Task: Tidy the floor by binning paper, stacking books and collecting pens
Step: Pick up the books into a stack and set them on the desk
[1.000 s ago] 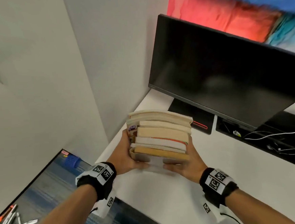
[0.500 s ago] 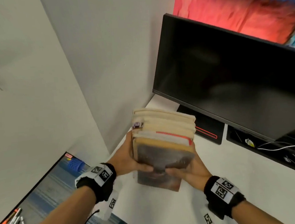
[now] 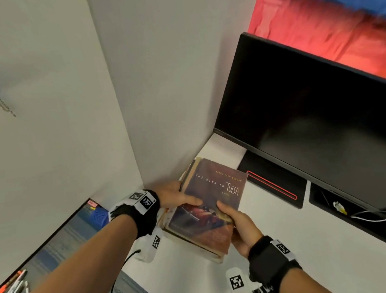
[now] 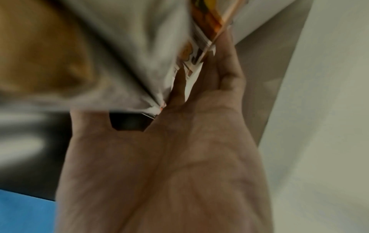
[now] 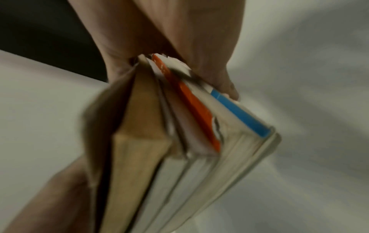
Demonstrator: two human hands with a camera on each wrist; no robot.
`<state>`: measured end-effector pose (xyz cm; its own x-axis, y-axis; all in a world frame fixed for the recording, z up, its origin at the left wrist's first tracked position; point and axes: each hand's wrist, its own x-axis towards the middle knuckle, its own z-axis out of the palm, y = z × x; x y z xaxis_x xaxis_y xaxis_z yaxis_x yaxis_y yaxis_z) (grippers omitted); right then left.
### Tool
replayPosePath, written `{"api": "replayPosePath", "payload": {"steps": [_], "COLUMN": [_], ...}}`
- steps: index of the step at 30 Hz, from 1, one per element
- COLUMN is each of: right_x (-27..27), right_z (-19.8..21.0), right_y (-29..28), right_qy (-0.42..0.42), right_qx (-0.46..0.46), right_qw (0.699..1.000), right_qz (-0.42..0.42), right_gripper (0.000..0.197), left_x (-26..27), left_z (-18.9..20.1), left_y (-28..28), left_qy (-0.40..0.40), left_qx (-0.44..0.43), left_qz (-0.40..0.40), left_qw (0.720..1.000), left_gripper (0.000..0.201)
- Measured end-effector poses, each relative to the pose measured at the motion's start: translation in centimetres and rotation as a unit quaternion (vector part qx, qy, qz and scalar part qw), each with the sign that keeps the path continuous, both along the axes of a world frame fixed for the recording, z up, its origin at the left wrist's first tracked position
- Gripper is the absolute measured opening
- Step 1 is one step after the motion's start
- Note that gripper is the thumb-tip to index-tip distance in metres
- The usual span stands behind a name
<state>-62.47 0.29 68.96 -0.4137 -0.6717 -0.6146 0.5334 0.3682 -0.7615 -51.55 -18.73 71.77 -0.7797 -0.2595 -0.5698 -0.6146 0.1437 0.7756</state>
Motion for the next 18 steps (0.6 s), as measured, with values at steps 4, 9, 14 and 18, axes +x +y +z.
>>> {"api": "replayPosePath", "payload": {"steps": [4, 9, 14, 18], "right_x": [0.2, 0.8, 1.4, 1.8], "right_z": [0.9, 1.6, 2.3, 2.6], "right_y": [-0.6, -0.6, -1.1, -1.3], "right_qy": [-0.001, 0.010, -0.029, -0.046], "right_qx": [0.007, 0.063, 0.078, 0.068], "right_qw": [0.999, 0.997, 0.996, 0.995], "right_qz": [-0.032, -0.038, -0.034, -0.062], "right_gripper": [0.035, 0.023, 0.012, 0.007], "left_x": [0.4, 2.3, 5.0, 5.3], "left_z": [-0.1, 2.9, 2.3, 1.0], "left_y": [-0.3, -0.2, 0.4, 1.4], "left_qy": [0.020, -0.105, -0.270, -0.174], "left_qx": [-0.049, -0.159, 0.018, 0.085], "left_qz": [0.018, -0.108, -0.052, 0.035], "left_qw": [0.998, 0.976, 0.961, 0.981], "left_gripper": [0.058, 0.089, 0.125, 0.129]}}
